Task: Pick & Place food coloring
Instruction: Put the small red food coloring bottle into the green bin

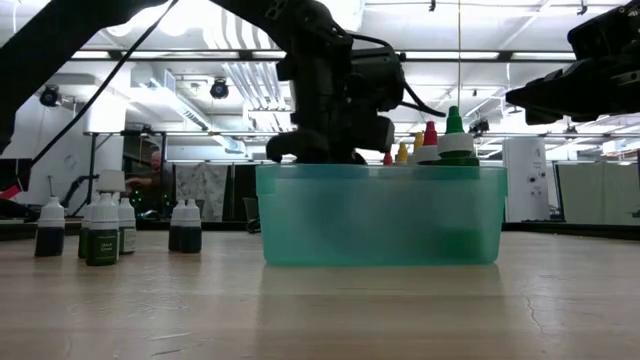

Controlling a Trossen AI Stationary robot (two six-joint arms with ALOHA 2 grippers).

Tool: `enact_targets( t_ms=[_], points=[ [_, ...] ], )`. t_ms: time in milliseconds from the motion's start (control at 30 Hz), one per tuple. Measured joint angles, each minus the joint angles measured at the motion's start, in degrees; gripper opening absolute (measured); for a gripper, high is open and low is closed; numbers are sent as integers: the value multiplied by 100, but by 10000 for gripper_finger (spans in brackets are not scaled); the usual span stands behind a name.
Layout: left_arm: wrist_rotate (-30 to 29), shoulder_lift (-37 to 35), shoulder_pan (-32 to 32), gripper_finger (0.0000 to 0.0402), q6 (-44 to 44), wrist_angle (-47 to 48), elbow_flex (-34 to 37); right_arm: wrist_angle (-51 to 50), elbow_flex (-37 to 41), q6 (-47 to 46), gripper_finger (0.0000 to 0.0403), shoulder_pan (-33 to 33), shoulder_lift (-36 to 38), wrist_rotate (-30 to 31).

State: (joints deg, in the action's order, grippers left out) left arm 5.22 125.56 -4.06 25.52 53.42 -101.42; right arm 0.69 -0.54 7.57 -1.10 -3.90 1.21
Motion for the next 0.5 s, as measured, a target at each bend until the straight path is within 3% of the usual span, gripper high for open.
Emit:
enact_targets(
  t_ms=[500],
  points=[
    [-171,-13,-48,122,-16,308,-274,0,-2,7,9,4,0,0]
  ],
)
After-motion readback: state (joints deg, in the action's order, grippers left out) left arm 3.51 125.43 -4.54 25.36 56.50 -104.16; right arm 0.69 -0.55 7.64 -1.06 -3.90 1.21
